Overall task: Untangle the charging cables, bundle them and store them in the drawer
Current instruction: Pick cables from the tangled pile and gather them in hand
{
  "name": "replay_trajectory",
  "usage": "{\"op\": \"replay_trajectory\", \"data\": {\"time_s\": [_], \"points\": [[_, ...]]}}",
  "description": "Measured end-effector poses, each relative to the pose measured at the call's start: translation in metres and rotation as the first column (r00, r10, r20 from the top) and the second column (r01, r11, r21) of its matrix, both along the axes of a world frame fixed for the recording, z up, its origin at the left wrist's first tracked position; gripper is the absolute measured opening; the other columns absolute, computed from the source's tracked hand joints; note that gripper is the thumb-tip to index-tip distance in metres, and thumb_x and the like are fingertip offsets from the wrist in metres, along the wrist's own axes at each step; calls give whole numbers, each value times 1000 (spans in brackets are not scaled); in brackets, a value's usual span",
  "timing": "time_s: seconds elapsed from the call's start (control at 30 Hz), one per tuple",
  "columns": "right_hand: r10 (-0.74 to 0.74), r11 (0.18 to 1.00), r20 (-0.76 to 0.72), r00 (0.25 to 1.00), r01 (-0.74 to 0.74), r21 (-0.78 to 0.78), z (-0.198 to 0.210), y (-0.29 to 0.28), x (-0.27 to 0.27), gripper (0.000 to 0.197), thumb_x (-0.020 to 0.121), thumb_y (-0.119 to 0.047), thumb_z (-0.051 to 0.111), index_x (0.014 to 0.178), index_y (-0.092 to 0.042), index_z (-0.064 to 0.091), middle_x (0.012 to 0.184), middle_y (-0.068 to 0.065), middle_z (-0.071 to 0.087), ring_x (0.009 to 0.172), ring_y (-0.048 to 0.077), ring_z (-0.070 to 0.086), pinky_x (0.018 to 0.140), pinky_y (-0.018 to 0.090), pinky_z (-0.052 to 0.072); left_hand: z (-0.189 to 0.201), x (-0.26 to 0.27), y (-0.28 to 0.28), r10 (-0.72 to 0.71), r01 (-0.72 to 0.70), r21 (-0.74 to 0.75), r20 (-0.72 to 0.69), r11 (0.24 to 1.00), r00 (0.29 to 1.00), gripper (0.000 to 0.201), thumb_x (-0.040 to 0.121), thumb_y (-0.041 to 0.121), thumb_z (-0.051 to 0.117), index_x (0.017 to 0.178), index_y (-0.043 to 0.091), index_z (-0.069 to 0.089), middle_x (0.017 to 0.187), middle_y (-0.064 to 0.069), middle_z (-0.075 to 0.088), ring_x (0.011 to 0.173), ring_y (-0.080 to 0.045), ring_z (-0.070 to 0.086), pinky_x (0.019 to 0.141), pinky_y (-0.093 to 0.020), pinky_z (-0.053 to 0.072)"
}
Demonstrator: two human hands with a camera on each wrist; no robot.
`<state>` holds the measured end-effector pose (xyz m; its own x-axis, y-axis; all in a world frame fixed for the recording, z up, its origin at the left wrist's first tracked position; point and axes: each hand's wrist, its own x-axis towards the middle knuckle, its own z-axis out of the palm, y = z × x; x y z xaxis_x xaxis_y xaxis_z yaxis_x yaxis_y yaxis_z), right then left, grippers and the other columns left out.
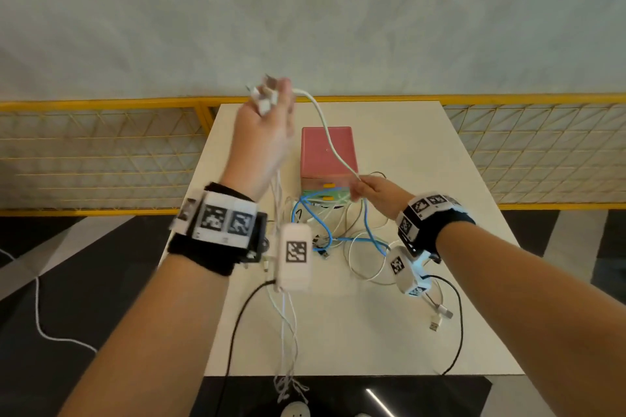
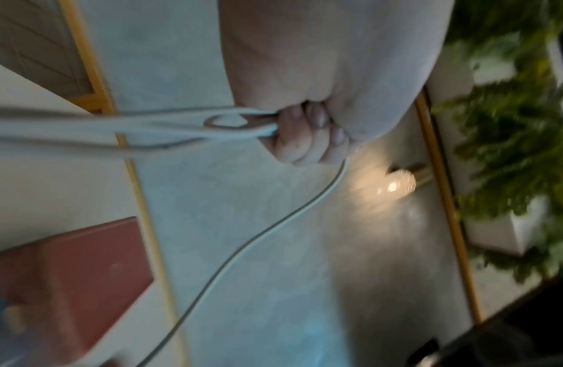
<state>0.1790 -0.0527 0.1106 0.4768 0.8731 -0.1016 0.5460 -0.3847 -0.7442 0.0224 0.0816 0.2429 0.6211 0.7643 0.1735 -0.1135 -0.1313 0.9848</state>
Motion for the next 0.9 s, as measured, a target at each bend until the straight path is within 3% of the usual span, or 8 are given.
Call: {"op": "replay_trajectory", "data": {"time_s": [0.13,0.2,0.27,0.4,0.47,0.57,0.77,0.9], "points": [[-38,998,-2,999,38,40,-12,-15,9,34,101,-24,35,74,-12,52,73,4,56,74,20,55,76,29,41,3,-8,36,122,-110,113,-104,987,987,33,101,33,46,71,21,53,48,12,40,38,-4,32,40,-18,25],[-37,994,-17,999,39,104,-3,-12,10,34,101,-22,36,73,-11,51,70,4,52,71,18,54,75,28,44,-13,-9,44,259,-207,294,-149,933,954,18,100,22,48,97,16,64,71,7,56,58,-4,49,54,-18,40],[-16,993,43,999,11,113,9,-7,12,34,101,-21,37,73,-13,53,68,-1,54,66,13,52,75,33,45,-27,-9,38,291,-219,417,-117,882,950,34,98,9,47,129,17,57,98,7,61,76,0,54,68,-4,40],[75,994,234,969,-91,55,36,6,9,34,101,-26,35,76,-15,55,76,5,61,71,20,56,73,36,43,-39,0,0,-43,176,511,-262,841,964,55,96,2,48,145,27,42,97,14,62,75,-1,61,72,-19,48],[104,989,317,943,-131,64,47,12,5,34,101,-29,35,75,-16,53,79,10,60,72,25,55,71,33,40,-41,9,-12,-110,368,468,-491,803,864,41,98,11,50,138,21,48,102,-1,66,92,-20,65,74,-27,48],[128,982,369,920,-169,81,55,15,4,31,101,-29,36,77,-15,50,81,8,55,71,24,53,68,31,39,-45,16,-11,-94,410,397,-614,821,784,9,98,14,48,97,14,57,79,-1,58,77,-25,57,56,-26,35],[67,995,258,964,-83,51,35,18,16,31,102,-25,33,75,-16,46,75,3,50,70,21,49,65,20,36,-29,10,-12,-68,238,404,-392,884,918,22,99,24,52,105,7,66,75,-11,61,64,-16,52,58,-25,36],[20,992,230,973,9,-124,14,19,25,25,103,-22,31,85,-14,46,79,2,53,78,20,50,70,27,33,-7,4,-1,74,-15,322,-171,947,983,32,98,38,51,70,25,55,51,9,45,40,1,38,48,-22,32]]}}
